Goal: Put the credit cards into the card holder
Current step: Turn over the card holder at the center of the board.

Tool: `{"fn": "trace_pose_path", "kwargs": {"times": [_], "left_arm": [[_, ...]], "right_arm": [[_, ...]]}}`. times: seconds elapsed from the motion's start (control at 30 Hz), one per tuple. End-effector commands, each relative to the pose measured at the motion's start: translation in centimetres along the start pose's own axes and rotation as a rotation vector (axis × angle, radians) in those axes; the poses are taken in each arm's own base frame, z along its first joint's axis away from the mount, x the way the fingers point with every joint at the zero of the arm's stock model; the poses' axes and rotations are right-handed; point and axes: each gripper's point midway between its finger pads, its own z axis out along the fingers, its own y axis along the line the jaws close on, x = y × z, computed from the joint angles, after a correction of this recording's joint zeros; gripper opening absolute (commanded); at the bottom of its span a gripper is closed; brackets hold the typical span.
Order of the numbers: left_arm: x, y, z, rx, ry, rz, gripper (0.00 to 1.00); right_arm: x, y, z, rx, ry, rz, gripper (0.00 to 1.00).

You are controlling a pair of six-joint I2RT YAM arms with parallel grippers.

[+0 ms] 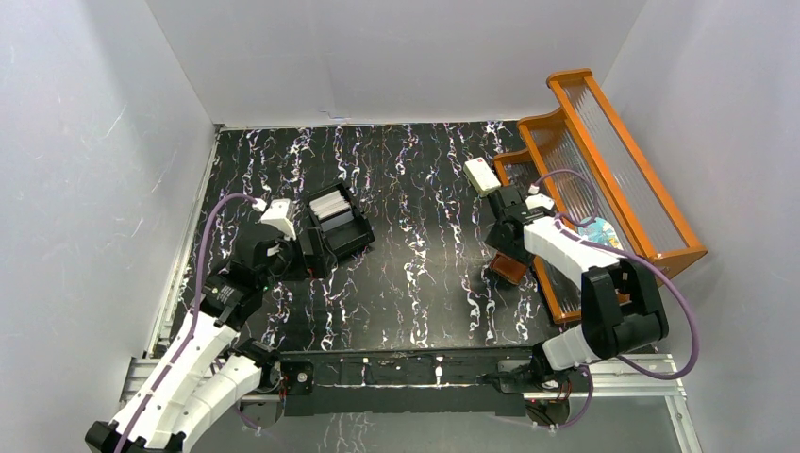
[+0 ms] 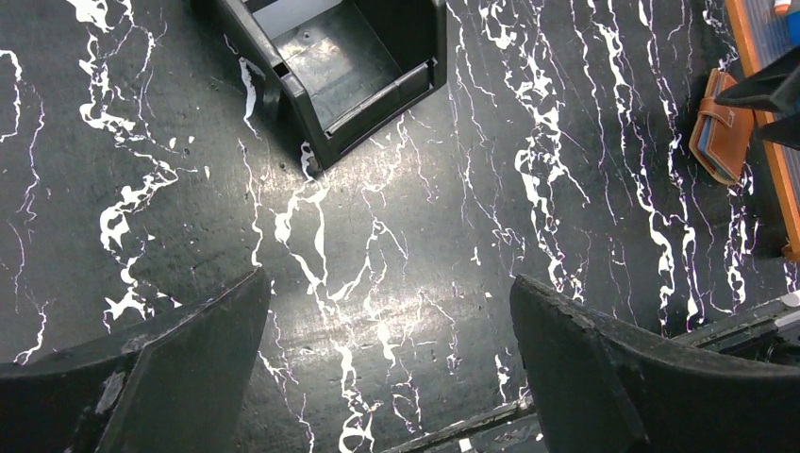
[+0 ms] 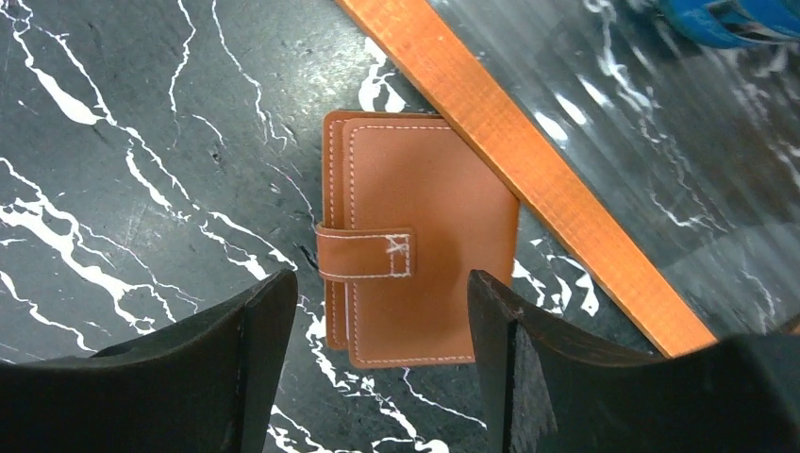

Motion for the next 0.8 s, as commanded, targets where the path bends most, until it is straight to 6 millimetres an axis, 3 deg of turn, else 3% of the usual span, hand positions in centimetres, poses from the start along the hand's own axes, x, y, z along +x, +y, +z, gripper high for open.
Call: {"fn": "trace_pose_path", "kwargs": {"times": [0.0, 0.1, 0.33, 0.53, 0.77], "left_arm": [[-0.3, -0.1, -0.3, 0.025, -0.028, 0.032, 0.99], [-0.4, -0.1, -0.3, 0.023, -0.029, 0.033, 0.99], [-0.6, -0.2, -0.6, 0.028, -0.045, 0.034, 0.99], [-0.7, -0.5, -1.0, 0.048, -0.056, 0.037, 0.99], [-0.9, -0.6, -1.2, 0.058, -0.073, 0.04, 0.99]], "right_arm": [[-0.2, 1.9, 0.9, -0.087, 0.005, -0.038, 0.76], [1.0, 2.7, 1.4, -0.123, 0.064, -0.107, 0.77], [3.5, 1.1, 3.3, -0.029, 0.174, -0.254, 0.68], [4.5, 0.2, 3.8, 0.033, 0.185, -0.318, 0.42], [3.8, 2.4, 0.7, 0.021, 0.103, -0.426, 0.11]]}}
